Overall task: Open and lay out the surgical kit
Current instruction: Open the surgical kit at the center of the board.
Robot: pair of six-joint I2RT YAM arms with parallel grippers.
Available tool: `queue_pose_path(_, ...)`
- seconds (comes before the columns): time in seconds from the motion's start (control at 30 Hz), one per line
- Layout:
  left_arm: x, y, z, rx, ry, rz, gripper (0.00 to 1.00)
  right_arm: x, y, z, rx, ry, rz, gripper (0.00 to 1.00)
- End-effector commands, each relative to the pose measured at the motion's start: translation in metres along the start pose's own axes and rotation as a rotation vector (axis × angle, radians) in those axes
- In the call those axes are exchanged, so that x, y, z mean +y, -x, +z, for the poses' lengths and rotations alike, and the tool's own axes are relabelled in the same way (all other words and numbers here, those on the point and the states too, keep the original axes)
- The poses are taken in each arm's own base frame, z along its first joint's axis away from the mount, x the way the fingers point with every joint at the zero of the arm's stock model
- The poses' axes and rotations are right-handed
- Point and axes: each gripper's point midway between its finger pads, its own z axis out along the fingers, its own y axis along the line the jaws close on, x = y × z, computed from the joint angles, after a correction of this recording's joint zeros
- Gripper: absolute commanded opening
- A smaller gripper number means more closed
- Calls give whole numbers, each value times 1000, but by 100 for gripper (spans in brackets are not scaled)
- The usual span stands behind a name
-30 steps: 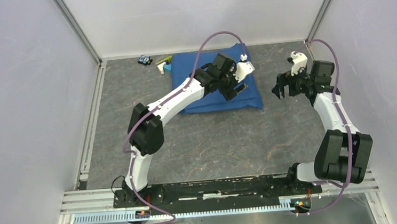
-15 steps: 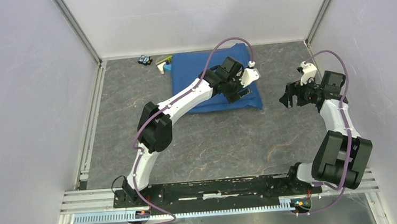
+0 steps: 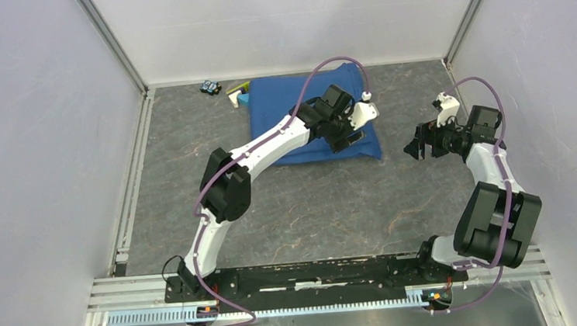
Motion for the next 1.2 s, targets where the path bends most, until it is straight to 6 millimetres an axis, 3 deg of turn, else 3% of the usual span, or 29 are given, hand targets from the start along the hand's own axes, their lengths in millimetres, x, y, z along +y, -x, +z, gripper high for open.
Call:
queue_pose_path(0.0, 1, 13, 7, -40, 2, 9, 74, 3, 0, 1, -10, 33, -6, 94)
queue_pose_path(0.33, 3, 8, 16, -26, 22, 10, 71, 4, -6, 3, 4, 49, 9, 94)
queue_pose_path(0.47, 8, 12, 13, -37, 34, 19, 53, 4, -8, 3, 9, 53, 8, 94)
queue_pose_path(0.67, 5, 23, -2, -72, 6, 8, 45, 4, -11, 4, 18, 56, 14, 94)
queue_pose_path(0.8, 6, 27, -7, -97, -16, -25, 28, 4, -12, 5, 20, 60, 17, 94)
queue_pose_path(0.9, 8, 23, -1, -85, -9, -45, 3, 5, -11, 5, 17, 69, 20, 93)
queue_pose_path(0.93, 9, 23, 0, -83, -5, -51, 2, 6, -9, 4, 13, 74, 17, 94)
queue_pose_path(1.03, 22, 27, -6, -115, 28, -123, 2, 9, 1, 1, -9, 83, 5, 94)
queue_pose_path(1.17, 69, 44, -42, -249, 103, -349, 2, 9, 12, -2, -36, 78, -12, 94)
